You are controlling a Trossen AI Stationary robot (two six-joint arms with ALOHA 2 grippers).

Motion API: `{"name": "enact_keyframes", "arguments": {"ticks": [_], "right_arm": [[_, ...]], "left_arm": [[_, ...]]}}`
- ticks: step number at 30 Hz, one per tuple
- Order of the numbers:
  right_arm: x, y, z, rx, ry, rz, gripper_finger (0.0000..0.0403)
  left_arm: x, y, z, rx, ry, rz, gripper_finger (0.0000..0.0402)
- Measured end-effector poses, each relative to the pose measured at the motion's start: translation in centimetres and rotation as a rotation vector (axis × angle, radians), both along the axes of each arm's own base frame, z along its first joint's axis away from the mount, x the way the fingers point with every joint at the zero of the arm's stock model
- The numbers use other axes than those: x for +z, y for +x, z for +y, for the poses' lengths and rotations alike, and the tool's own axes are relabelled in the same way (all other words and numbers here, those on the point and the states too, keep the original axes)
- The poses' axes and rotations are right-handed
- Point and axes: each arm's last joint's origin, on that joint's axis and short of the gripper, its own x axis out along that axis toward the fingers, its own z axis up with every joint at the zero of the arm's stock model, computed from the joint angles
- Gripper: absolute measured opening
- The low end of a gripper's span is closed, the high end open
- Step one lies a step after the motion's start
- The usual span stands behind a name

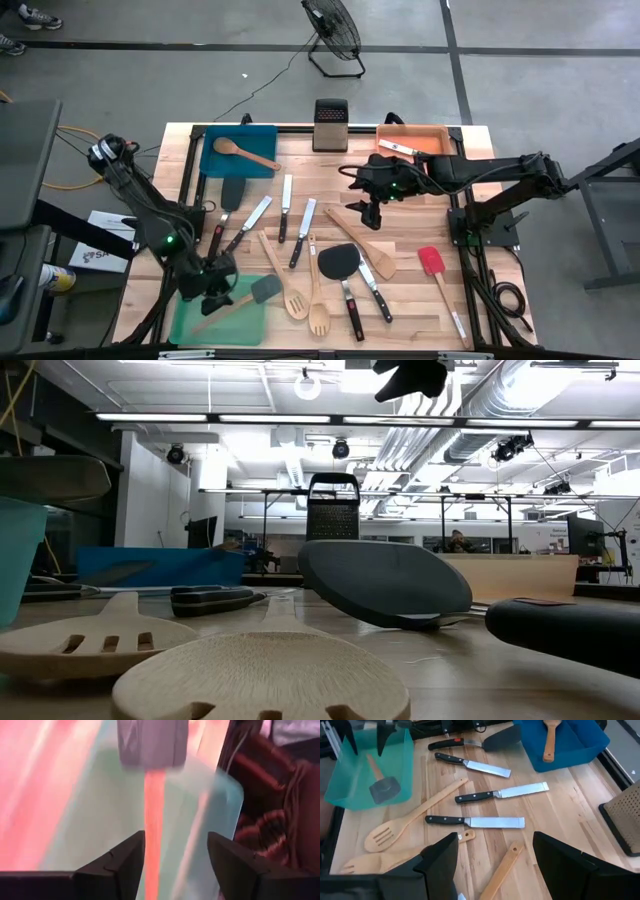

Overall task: Pick & Place Kitchen Items
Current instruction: Put the black flipper into the green bin

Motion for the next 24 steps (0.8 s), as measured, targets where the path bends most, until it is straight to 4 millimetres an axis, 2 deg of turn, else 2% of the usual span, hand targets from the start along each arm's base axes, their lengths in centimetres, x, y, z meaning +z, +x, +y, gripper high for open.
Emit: {"name": "enact_keyframes", "arguments": {"ticks": [7, 18, 24], "right_arm": [[-0.8, -0.7, 0.0, -0.007, 0.005, 0.107, 0.0249], [-1.9, -1.6, 0.0, -0.011, 0.029, 0.254, 0.0249], [-5.1, -1.7, 0.2, 0.056, 0.056, 0.318, 0.0249]], "left_arm": [[0.9, 2.1, 2.9, 0.002, 0.192, -0.184, 0.0204], [0.9, 4.6, 6.8, -0.003, 0.434, -0.262, 0.0204], [0.9, 5.5, 8.8, 0.028, 0.59, -0.281, 0.0204]]}}
